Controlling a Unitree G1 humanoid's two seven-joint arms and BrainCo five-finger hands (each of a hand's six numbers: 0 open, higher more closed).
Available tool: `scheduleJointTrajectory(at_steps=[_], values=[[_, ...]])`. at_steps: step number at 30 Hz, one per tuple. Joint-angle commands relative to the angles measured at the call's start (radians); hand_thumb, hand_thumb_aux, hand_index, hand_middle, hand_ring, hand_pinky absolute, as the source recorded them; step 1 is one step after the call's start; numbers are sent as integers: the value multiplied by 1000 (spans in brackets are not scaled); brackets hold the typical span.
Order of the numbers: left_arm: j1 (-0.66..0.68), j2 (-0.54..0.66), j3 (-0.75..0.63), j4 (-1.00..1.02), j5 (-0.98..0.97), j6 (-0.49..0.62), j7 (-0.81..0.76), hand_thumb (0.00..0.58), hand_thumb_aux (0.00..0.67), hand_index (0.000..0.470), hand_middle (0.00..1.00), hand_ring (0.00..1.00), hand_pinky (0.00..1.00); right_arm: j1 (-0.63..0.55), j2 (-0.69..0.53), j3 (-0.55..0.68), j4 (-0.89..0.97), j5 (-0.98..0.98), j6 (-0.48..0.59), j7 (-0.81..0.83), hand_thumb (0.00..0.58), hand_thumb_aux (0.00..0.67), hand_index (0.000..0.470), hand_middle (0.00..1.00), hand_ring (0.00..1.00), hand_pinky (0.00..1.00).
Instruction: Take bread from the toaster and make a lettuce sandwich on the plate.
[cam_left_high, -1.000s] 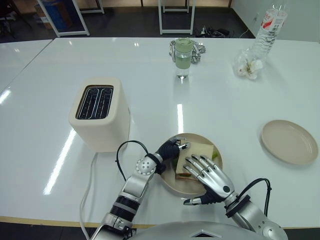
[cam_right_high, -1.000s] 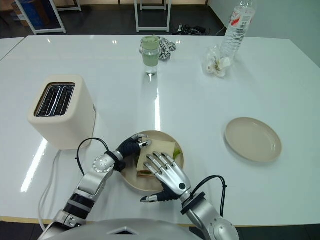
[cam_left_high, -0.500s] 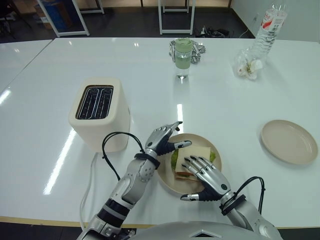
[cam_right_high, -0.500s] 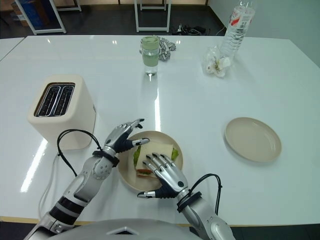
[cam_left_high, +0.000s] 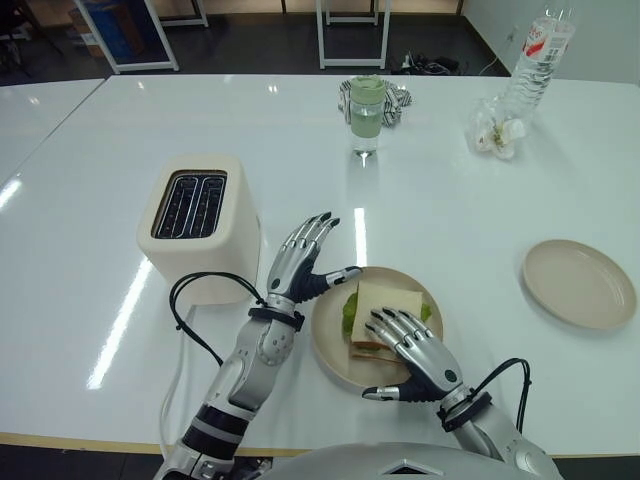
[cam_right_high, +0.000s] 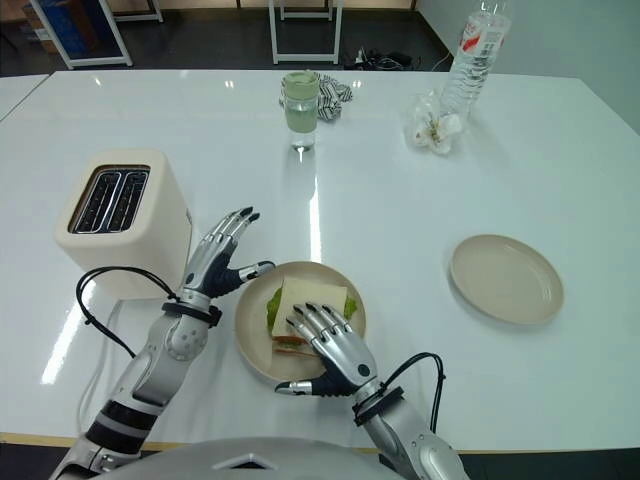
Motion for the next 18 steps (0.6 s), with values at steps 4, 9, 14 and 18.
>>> scheduleJointTrajectory(at_steps=[4, 9, 14, 18], values=[[27, 18, 30, -15, -150, -92, -105, 0, 0, 0, 0, 0, 0, -8, 53, -81, -116, 81, -101, -211, 0, 0, 0, 0, 0, 0], [64, 77, 185, -207, -591, -109, -353, 580, 670, 470, 1000, 1000, 1000, 76, -40, -192, -219, 327, -121, -31, 524, 462, 324, 1000, 1000, 1000], [231, 458, 315, -350, -541, -116, -692, 580, 670, 470, 1000, 1000, 1000, 279, -272, -473, -283, 632, -39, 337, 580, 670, 470, 1000, 1000, 1000], [328, 544, 347, -371, -367, -6, -736, 580, 670, 470, 1000, 1000, 1000, 439, -345, -546, -304, 707, -30, 524, 580, 670, 470, 1000, 1000, 1000]])
